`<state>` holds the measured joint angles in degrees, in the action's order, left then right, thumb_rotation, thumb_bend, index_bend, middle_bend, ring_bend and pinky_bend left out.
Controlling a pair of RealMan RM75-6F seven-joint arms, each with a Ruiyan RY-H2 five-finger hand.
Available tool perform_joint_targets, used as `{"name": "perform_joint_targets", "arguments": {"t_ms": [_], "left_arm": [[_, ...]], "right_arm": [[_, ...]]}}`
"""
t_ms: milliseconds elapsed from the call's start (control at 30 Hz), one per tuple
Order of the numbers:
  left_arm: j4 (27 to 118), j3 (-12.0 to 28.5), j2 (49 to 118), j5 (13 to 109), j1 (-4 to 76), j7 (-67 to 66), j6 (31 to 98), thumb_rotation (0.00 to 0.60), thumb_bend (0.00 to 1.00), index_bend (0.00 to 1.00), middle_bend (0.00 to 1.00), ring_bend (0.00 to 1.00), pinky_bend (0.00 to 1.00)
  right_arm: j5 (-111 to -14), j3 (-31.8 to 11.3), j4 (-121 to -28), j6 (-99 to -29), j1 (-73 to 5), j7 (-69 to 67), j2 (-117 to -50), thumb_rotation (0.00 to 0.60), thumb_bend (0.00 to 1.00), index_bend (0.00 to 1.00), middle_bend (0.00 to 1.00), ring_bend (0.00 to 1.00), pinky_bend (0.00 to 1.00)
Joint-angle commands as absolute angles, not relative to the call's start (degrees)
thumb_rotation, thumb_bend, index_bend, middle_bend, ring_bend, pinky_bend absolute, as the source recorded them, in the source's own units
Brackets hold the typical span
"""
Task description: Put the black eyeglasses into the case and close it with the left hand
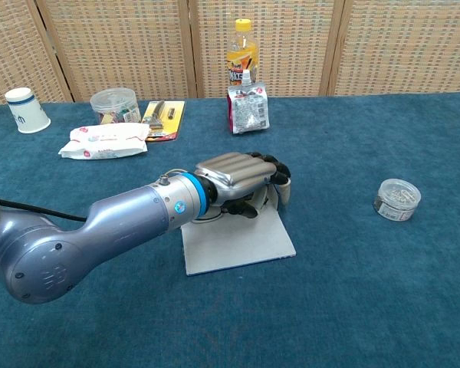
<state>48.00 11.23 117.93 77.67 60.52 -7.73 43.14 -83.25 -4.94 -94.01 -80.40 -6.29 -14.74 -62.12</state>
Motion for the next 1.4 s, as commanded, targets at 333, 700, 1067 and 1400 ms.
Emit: {"name": "perform_joint_targets", "arguments": {"t_ms": [333, 700, 1067, 1400], "left_arm": [[57.1, 5.1, 108.8, 81.5, 56.2, -10.7, 45.9, 0.600, 1.00, 0.47, 0.29, 0.14, 0.11], [68.2, -4.4, 93.5, 88.9, 49.4, -9.6, 52.3, 0.600, 1.00, 0.49, 0.29, 0.14, 0.11], [73.7, -8.3, 84.7, 91.2, 43.5, -6.3, 58.2, 0.600, 0.96, 0.47, 0.23, 0.12, 0.11], [79.0, -8.2, 81.1, 92.6, 36.5, -3.3, 69.7, 0.600, 0.00, 0.00, 0.00, 0.00, 0.00]], "right_arm": [[-83.2, -4.9, -94.3, -80.5, -6.3, -14.1, -62.2, 0.600, 0.00, 0.00, 0.00, 0.00, 0.00], [-83.1, -5.0, -94.8, -80.5, -6.3, -13.3, -62.2, 0.600, 0.00, 0.00, 0.00, 0.00, 0.00], [-83.3, -4.9, -95.3, -80.5, -6.4, -12.6, -62.1, 0.600, 0.00, 0.00, 0.00, 0.00, 0.00], [-83.3, -4.9, -95.5, -80.3, -6.5, -12.6, -62.1, 0.600, 0.00, 0.00, 0.00, 0.00, 0.00]]}}
